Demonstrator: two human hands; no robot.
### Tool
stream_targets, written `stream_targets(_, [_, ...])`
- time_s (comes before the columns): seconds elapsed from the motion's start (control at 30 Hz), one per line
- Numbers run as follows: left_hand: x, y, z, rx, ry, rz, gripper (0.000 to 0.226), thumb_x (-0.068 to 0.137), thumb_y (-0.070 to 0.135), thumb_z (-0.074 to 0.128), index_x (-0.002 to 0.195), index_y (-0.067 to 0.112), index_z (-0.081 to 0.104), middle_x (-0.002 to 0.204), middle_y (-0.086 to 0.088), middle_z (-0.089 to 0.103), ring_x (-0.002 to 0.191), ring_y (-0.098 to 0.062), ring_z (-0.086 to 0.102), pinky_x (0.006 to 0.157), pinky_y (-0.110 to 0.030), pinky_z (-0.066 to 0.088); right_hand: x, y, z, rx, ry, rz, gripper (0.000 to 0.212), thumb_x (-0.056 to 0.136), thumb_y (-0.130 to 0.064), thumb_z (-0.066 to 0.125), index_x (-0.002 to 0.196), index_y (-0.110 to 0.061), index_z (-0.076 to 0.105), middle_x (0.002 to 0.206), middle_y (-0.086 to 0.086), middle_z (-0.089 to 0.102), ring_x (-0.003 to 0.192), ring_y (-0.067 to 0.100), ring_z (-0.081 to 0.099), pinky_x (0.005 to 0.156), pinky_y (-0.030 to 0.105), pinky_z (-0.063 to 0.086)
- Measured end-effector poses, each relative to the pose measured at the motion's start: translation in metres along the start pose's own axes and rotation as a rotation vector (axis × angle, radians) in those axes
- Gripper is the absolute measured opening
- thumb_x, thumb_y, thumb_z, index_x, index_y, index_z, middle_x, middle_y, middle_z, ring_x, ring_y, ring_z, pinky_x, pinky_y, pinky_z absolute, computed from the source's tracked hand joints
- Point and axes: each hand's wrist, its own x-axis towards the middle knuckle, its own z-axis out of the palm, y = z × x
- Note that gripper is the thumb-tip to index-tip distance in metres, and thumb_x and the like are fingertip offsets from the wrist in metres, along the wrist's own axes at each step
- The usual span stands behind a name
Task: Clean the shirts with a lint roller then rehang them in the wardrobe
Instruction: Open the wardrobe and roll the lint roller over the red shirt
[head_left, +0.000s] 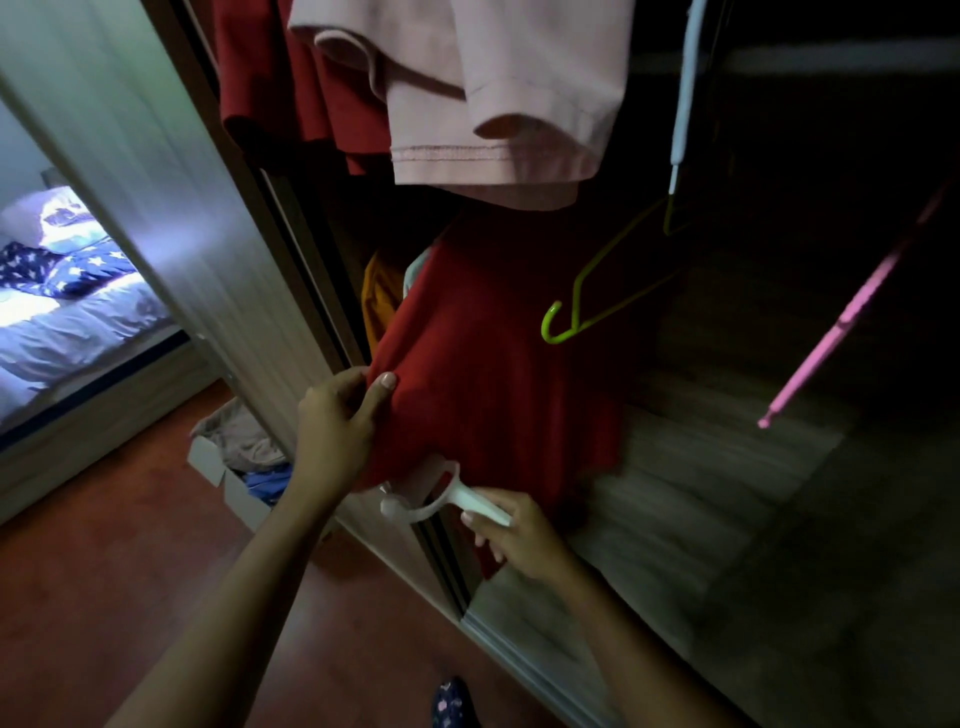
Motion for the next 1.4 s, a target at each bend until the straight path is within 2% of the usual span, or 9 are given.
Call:
stream_targets(0.2, [0.002, 0.000, 0.001, -0.051, 0.013, 0.011, 0.024, 0.100, 0.022, 0.060, 0.077, 0.025, 0.066, 0.064, 0.010, 0.064, 0.053, 0.004, 0.056, 0.051, -0.012, 0.040, 0.005, -0.031, -0.029, 0.141, 0.122, -0.147, 0.022, 0.092, -0.013, 0.067, 0.114, -0.012, 0.072, 0.058, 0.002, 0.059, 0.045, 0.011, 0.048, 0.043, 0.024, 0.035])
stream_targets(0.43, [0.006, -0.004, 0.004, -0.069, 0.012, -0.007, 0.024, 0.100, 0.024, 0.060, 0.078, 0.023, 0.069, 0.062, 0.006, 0.068, 0.053, -0.013, 0.061, 0.053, -0.036, 0.052, -0.002, -0.050, -0.042, 0.209, 0.204, -0.322, 0.018, 0.094, -0.017, 0.058, 0.098, -0.003, 0.069, 0.058, 0.015, 0.052, 0.045, 0.024, 0.039, 0.044, 0.031, 0.029])
stream_targets(0.57, [0.011, -0.012, 0.005, -0.069, 0.033, -0.032, 0.026, 0.100, 0.030, 0.060, 0.085, 0.012, 0.072, 0.070, -0.010, 0.071, 0.060, -0.029, 0.066, 0.056, -0.050, 0.056, -0.006, -0.053, -0.043, 0.232, 0.160, -0.319, 0.023, 0.093, -0.017, 0.058, 0.093, 0.005, 0.065, 0.057, 0.016, 0.049, 0.046, 0.024, 0.038, 0.042, 0.028, 0.028])
stream_targets(0.7, [0.010, -0.013, 0.004, -0.051, 0.030, -0.045, 0.024, 0.100, 0.031, 0.059, 0.089, 0.015, 0.073, 0.077, -0.008, 0.073, 0.068, -0.029, 0.071, 0.061, -0.053, 0.058, -0.005, -0.052, -0.041, 0.322, 0.389, -0.357, 0.028, 0.091, -0.020, 0.059, 0.075, 0.002, 0.057, 0.056, 0.015, 0.043, 0.045, 0.024, 0.033, 0.043, 0.031, 0.024])
stream_targets(0.83, [0.005, -0.010, 0.010, -0.032, -0.010, -0.045, 0.027, 0.101, 0.027, 0.057, 0.091, 0.007, 0.072, 0.079, -0.014, 0.072, 0.071, -0.035, 0.070, 0.064, -0.056, 0.057, 0.010, -0.051, -0.045, 0.236, 0.575, -0.332, 0.012, 0.099, -0.014, 0.059, 0.099, -0.006, 0.067, 0.063, 0.006, 0.052, 0.051, 0.014, 0.045, 0.046, 0.024, 0.034])
stream_targets(0.97, [0.002, -0.007, 0.015, -0.076, -0.026, -0.045, 0.022, 0.101, 0.026, 0.057, 0.093, 0.011, 0.071, 0.080, -0.003, 0.074, 0.069, -0.014, 0.072, 0.058, -0.031, 0.056, 0.027, -0.030, -0.033, 0.128, 0.486, -0.241, 0.019, 0.097, -0.018, 0.062, 0.115, -0.018, 0.068, 0.075, -0.011, 0.062, 0.066, 0.002, 0.059, 0.058, 0.016, 0.045])
stream_targets(1.2, [0.000, 0.001, 0.007, -0.095, -0.011, -0.011, 0.020, 0.101, 0.021, 0.056, 0.091, 0.010, 0.070, 0.077, 0.003, 0.070, 0.065, -0.001, 0.066, 0.057, -0.013, 0.048, 0.045, 0.045, -0.014, 0.071, 0.422, -0.040, 0.019, 0.095, -0.017, 0.064, 0.112, -0.025, 0.069, 0.095, 0.000, 0.072, 0.090, 0.009, 0.068, 0.079, 0.026, 0.056])
stream_targets(1.33, [0.001, 0.009, 0.003, -0.099, 0.005, -0.007, 0.019, 0.101, 0.015, 0.057, 0.084, 0.013, 0.065, 0.065, 0.015, 0.061, 0.055, 0.006, 0.059, 0.051, -0.006, 0.040, 0.059, 0.075, -0.009, -0.073, 0.389, 0.086, 0.023, 0.090, -0.009, 0.070, 0.113, -0.011, 0.072, 0.091, 0.002, 0.074, 0.079, 0.001, 0.066, 0.068, 0.011, 0.051])
stream_targets(1.4, [0.003, 0.008, -0.001, -0.080, 0.020, -0.009, 0.022, 0.101, 0.017, 0.058, 0.081, 0.016, 0.065, 0.060, 0.015, 0.059, 0.052, 0.005, 0.056, 0.050, -0.008, 0.038, 0.067, 0.092, -0.006, -0.137, 0.364, 0.219, 0.025, 0.089, -0.012, 0.071, 0.114, -0.012, 0.073, 0.088, -0.001, 0.073, 0.082, 0.009, 0.068, 0.066, 0.015, 0.051])
